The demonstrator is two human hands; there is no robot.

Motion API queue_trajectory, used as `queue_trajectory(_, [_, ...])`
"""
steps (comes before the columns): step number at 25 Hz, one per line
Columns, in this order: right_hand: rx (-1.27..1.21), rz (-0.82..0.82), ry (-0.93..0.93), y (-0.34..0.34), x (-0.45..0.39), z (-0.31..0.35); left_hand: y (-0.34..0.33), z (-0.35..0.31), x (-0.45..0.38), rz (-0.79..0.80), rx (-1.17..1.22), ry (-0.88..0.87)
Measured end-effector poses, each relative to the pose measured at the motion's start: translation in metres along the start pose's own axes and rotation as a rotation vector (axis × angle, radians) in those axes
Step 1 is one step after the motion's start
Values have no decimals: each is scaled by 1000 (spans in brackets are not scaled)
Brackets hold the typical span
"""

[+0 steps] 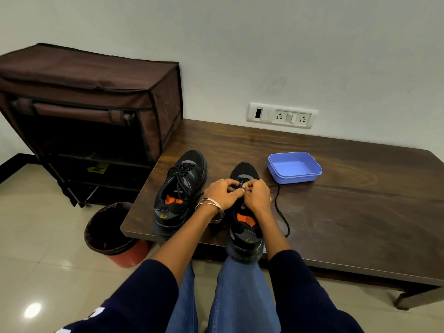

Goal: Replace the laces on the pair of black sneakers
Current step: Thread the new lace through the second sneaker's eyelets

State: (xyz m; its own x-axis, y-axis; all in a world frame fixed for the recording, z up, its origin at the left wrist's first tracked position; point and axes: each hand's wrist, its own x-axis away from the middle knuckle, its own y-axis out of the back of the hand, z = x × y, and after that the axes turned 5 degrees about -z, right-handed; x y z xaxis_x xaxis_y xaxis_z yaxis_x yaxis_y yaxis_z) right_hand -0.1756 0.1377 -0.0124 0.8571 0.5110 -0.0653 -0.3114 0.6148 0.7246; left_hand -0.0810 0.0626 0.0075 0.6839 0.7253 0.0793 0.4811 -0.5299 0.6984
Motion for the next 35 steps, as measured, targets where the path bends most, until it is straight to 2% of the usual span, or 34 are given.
queue_trajectory(3, [-67, -21, -41, -2, -1, -2, 1, 4, -9, 3, 170, 70])
queue_trajectory(7, [-136, 18, -27, 3, 0, -5, -9, -2, -25, -115, 1, 98])
queue_trajectory(11, [-4, 23, -25, 17, 6, -10, -15, -7, -26, -157, -4, 105])
queue_trajectory(13, [79, -26, -37, 16, 11, -8, -14, -6, -30, -189, 113, 150])
queue_trajectory(15, [134, -57, -63, 14, 14, -7, -6, -12, -29, -209, 473, 253])
queue_trajectory(18, [155, -92, -119, 15, 17, -5, 21, -33, -26, -211, 1293, 461])
queue_trajectory(20, [150, -108, -154, 16, 19, -3, 49, -43, -23, -229, 1755, 511])
queue_trajectory(21, [138, -107, -172, 16, 20, -2, 60, -45, -22, -212, 1853, 484])
queue_trajectory(22, [118, -102, -195, 16, 19, -2, 67, -45, -22, -186, 1799, 429])
queue_trajectory(23, [89, -93, -219, 15, 19, -2, 68, -43, -21, -168, 1602, 356])
queue_trajectory(24, [59, -78, -234, 16, 18, -1, 65, -39, -19, -173, 1276, 266])
queue_trajectory(26, [-2, -46, -240, 17, 17, -2, 51, -32, -16, -164, 460, 70])
queue_trajectory(27, [-31, -36, -240, 16, 17, -3, 42, -28, -16, -127, 128, 8])
queue_trajectory(28, [-52, -34, -238, 16, 16, -4, 33, -25, -17, -67, -74, -10])
queue_trajectory(30, [-88, -32, -227, 16, 16, -6, 19, -22, -20, 2, -198, 32])
queue_trajectory(35, [-126, -34, -199, 15, 13, -9, 12, -15, -25, 22, -159, 126])
